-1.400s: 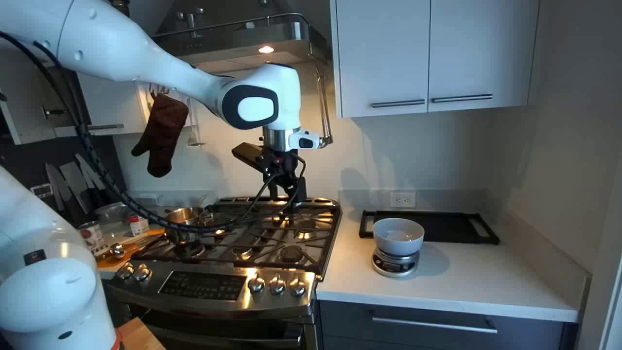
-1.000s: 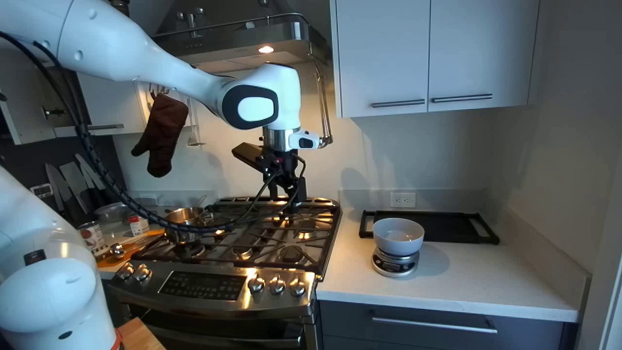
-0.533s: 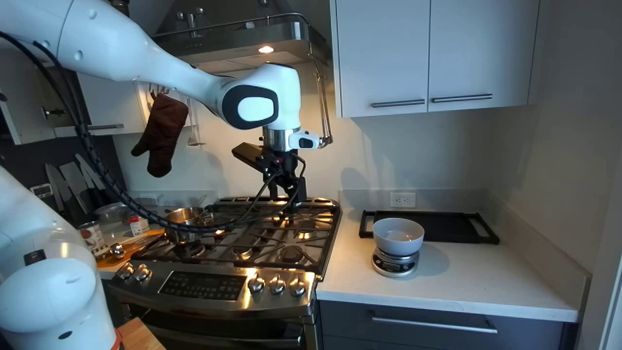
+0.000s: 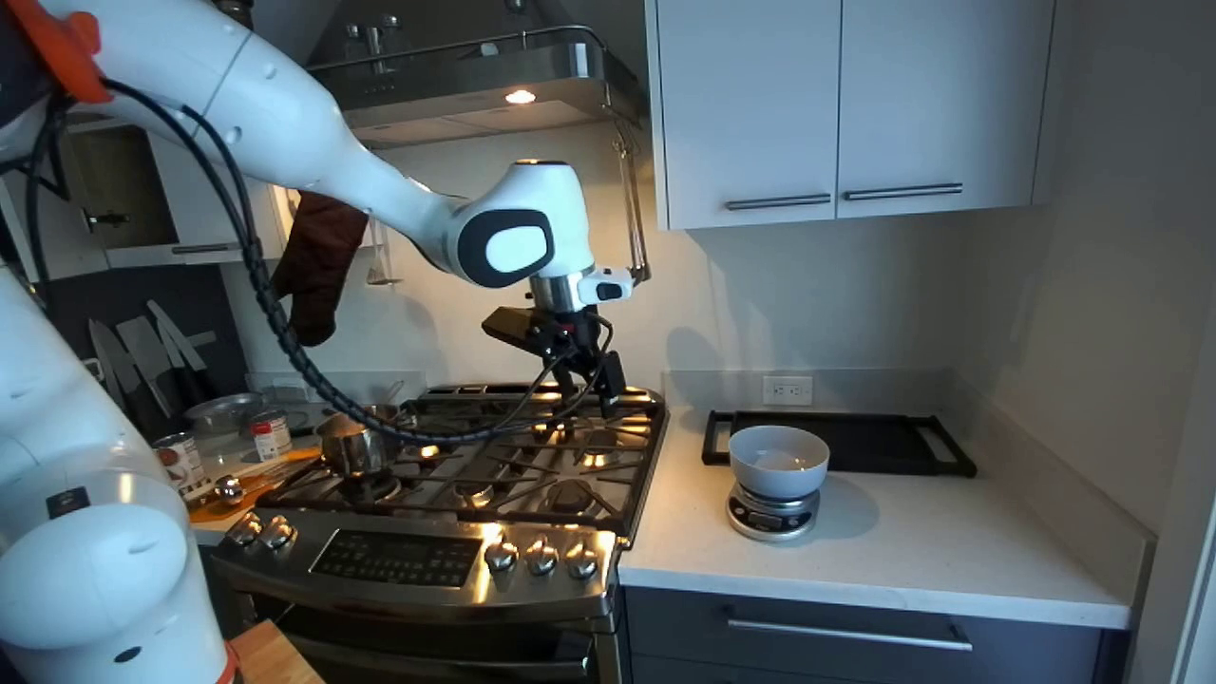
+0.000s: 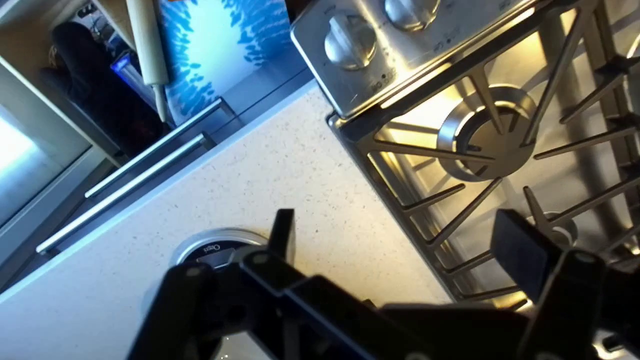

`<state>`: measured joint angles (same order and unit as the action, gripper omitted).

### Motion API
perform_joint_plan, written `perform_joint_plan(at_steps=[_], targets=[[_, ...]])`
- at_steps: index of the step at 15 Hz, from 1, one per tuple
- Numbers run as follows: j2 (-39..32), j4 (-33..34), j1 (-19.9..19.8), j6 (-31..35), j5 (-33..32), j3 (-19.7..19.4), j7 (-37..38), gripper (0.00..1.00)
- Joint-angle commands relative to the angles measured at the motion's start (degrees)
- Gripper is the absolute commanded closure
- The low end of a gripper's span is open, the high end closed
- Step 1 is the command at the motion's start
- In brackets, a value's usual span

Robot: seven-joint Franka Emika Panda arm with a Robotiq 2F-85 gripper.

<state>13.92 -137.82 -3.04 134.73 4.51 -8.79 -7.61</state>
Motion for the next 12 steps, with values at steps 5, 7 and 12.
perform_joint_plan(at_steps=[5,7,12], targets=[[-21.0,10.6,-2.1,9.5,-10.3,1.7,8.9,0.00],[-25.4,14.8,-2.3,8.0,-11.9,1.0,10.8,0.00],[-35.0,25.2,-1.9,3.1,-12.0,0.0,12.7,0.31]])
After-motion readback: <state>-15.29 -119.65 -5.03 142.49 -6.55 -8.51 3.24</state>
